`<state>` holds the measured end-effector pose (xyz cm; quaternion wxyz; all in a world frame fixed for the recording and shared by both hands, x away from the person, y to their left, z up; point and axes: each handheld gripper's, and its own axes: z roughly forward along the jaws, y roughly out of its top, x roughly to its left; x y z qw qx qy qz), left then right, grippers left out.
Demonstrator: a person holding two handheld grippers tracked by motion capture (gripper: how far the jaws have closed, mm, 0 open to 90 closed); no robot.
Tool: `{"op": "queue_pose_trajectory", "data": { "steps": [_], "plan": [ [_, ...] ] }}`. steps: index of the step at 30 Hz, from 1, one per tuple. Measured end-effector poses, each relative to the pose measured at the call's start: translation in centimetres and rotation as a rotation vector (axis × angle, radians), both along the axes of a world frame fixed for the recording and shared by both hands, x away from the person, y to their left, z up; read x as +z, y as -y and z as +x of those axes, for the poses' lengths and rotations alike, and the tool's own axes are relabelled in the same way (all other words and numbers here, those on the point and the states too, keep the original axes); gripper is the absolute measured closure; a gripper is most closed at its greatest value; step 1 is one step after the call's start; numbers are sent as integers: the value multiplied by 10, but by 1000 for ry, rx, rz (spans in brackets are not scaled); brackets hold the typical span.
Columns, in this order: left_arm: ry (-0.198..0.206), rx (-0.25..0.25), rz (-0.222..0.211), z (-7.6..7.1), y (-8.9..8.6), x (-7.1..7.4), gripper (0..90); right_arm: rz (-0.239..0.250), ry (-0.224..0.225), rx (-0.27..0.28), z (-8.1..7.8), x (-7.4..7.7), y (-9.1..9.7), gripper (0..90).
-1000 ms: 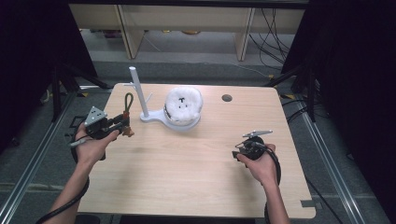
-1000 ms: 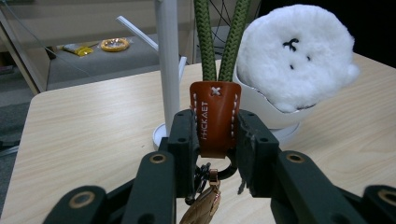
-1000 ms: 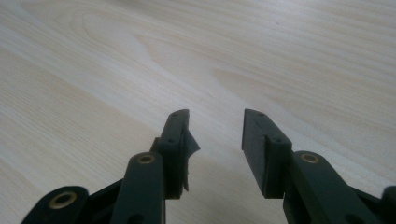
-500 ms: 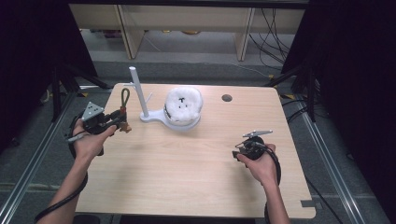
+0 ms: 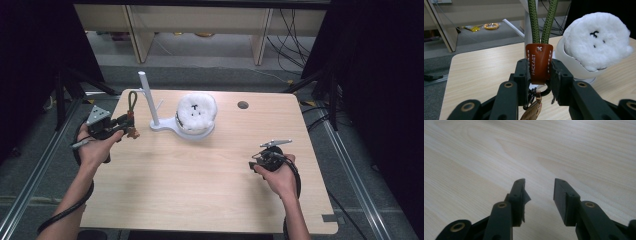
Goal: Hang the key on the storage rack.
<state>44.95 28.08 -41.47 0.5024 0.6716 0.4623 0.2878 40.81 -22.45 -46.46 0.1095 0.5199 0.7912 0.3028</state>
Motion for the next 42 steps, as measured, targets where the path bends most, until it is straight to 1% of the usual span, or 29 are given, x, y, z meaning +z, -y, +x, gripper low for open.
{"op": "queue_pose_trajectory", "data": {
  "steps": [10,11,21,22,23,24,28,29,31,32,37,38,39,42],
  "plan": [
    [-5,11,-5,8,-3,1,690,1,0,0,0,1,0,621],
    [-8,12,-7,9,-3,1,690,-5,-13,3,0,2,1,621],
    [-20,24,-11,17,-6,1,690,-4,-13,2,0,2,1,621],
    [-25,24,-13,19,-7,0,690,-14,5,-5,0,0,1,621],
    [-25,24,-13,19,-7,0,690,-14,5,-5,0,0,1,621],
    [-29,28,-14,21,-7,-1,690,3,-3,1,0,1,1,621],
    [-37,31,-18,23,-8,-3,689,4,-5,3,0,1,1,621],
    [-39,33,-21,24,-7,-4,689,-9,-17,8,0,2,1,621],
    [-43,30,-21,25,-7,-5,689,-7,-15,7,0,2,1,621],
    [-47,32,-27,27,-6,-6,689,1,-2,3,0,0,1,621],
    [-56,32,-30,29,-6,-8,689,3,-1,-2,0,0,0,620],
    [-59,31,-28,29,-6,-8,689,1,-4,3,-1,0,1,621],
    [-62,31,-30,30,-5,-9,689,-5,-19,6,0,2,1,620],
    [-68,30,-37,32,-4,-10,688,-11,-19,3,-1,2,1,620]
  ]
}}
